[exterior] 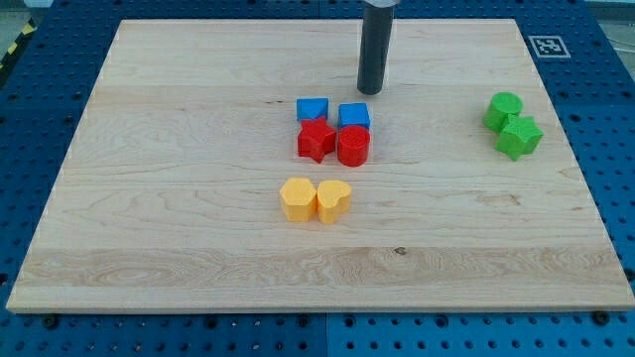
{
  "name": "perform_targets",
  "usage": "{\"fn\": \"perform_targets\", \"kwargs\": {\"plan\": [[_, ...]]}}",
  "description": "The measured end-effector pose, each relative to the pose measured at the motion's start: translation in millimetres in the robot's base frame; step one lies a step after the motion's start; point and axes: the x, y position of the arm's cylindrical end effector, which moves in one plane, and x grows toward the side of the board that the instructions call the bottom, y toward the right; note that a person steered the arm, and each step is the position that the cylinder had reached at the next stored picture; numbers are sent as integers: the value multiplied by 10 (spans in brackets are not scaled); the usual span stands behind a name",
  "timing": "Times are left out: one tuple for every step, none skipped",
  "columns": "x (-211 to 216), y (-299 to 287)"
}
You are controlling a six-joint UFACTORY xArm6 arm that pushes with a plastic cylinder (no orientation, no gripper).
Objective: Keep your hand to the left of the green blocks
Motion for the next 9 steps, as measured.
{"fn": "perform_targets", "kwargs": {"plan": [[0, 2], [0, 26], [0, 28], [10, 82], [35, 209], [35, 219], [38, 219], [155, 259], [377, 342]]}}
